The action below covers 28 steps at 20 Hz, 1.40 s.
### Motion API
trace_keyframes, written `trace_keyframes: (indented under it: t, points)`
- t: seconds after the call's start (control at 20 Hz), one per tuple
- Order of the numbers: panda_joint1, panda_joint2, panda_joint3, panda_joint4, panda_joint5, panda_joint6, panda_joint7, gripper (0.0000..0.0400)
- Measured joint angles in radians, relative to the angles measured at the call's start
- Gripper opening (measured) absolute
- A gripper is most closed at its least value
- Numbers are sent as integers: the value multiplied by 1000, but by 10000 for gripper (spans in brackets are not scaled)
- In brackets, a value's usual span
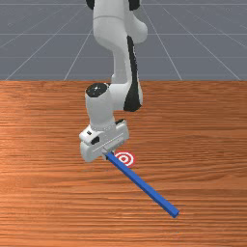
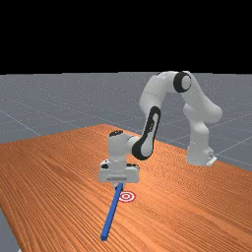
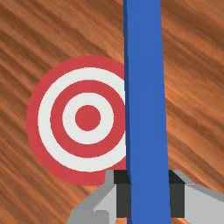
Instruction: Pull the pivot to the target area
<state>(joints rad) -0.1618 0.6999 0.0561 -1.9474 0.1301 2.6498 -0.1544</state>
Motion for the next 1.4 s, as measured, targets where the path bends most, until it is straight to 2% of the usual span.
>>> trace_keyframes:
  t: [0.05,0.1,0.25,0.3,0.35,0.4,0.45,0.5,0.75,0.95,1.0,1.1,1.15,1.2,1.25,1.35,1.4]
  points:
    - [30,-8,-32,-7,-27,-27,35,95]
    - [6,-32,-10,-61,-36,30,-36,97]
    - [-20,-69,11,-137,-56,61,-120,97]
    - [-25,-83,14,-167,-55,76,-127,98]
    - [-26,-99,19,-225,-3,181,-53,95]
    - [-24,-112,15,-246,-3,175,-52,95]
    - [14,-123,-26,-254,-30,141,-15,95]
    - [-17,-133,3,-277,-13,148,-52,95]
    - [-5,-163,-21,-347,47,194,59,99]
    - [-49,-160,-5,-336,20,180,-34,95]
    - [-71,-161,11,-336,-8,173,-109,95]
    - [-76,-166,15,-346,-11,177,-122,95]
    - [-40,-159,-21,-309,-16,78,-42,98]
    - [-40,-163,-22,-316,-17,75,-42,99]
    - [-29,-183,-24,-382,59,200,55,99]
    - [-42,-197,-15,-409,54,212,24,97]
    - [-29,-205,-24,-428,80,228,78,100]
